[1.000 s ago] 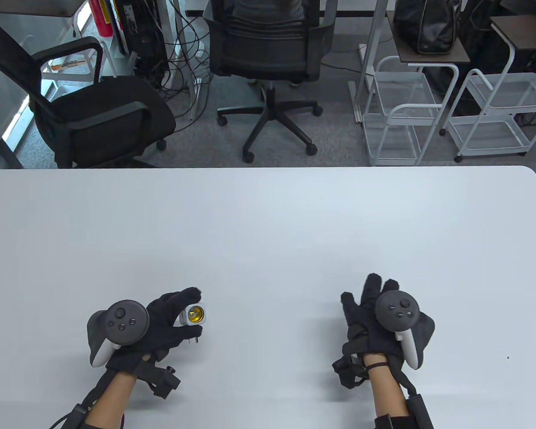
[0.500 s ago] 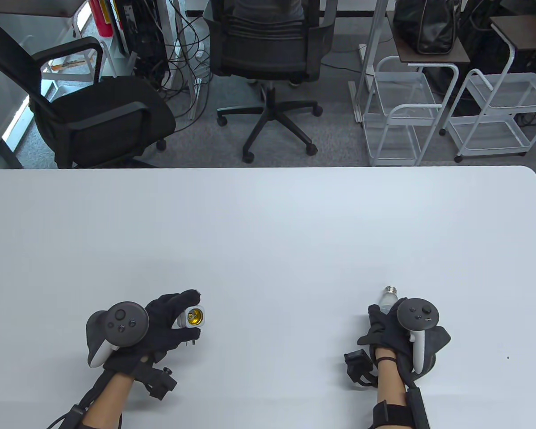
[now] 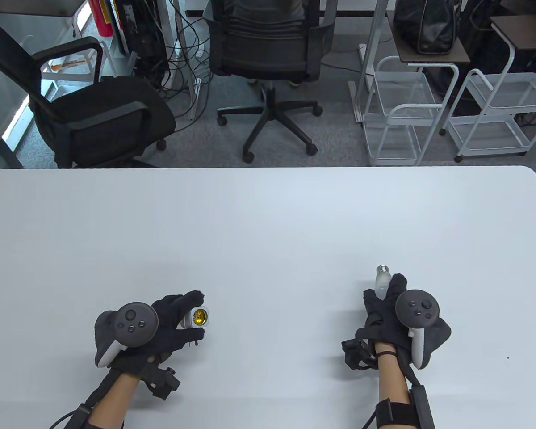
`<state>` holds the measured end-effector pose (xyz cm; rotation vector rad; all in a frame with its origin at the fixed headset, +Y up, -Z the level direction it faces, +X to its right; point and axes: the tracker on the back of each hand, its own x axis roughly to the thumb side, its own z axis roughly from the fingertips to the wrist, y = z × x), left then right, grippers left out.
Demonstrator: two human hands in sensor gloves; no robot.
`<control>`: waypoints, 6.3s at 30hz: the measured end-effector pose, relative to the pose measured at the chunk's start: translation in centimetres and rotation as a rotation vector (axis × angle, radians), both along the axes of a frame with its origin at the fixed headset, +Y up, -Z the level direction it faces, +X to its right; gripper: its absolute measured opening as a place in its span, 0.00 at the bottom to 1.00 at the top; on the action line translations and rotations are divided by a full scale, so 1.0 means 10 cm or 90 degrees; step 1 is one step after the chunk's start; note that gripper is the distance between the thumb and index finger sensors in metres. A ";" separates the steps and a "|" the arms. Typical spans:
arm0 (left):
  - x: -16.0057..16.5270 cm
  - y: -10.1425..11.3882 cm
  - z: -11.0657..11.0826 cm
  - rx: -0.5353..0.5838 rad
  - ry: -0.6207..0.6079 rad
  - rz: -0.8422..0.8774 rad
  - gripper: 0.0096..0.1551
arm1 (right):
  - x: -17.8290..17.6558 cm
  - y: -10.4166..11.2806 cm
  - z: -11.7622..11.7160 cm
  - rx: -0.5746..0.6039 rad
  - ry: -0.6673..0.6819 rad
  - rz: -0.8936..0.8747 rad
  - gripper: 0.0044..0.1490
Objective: Screw light bulb into light bulb socket (Screw with right hand)
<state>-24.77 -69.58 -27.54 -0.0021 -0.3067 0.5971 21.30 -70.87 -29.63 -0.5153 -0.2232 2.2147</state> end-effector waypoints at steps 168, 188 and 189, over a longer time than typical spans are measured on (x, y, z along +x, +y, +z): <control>0.41 0.08 0.22 0.152 -0.044 -0.187 0.45 | -1.73 -0.05 0.21 0.069 0.652 -0.278 0.42; 0.43 0.09 0.22 0.147 -0.056 -0.203 0.44 | -1.71 -0.09 0.23 0.055 0.663 -0.296 0.43; 0.43 0.09 0.22 0.147 -0.055 -0.190 0.44 | -1.72 -0.06 0.23 0.056 0.675 -0.267 0.43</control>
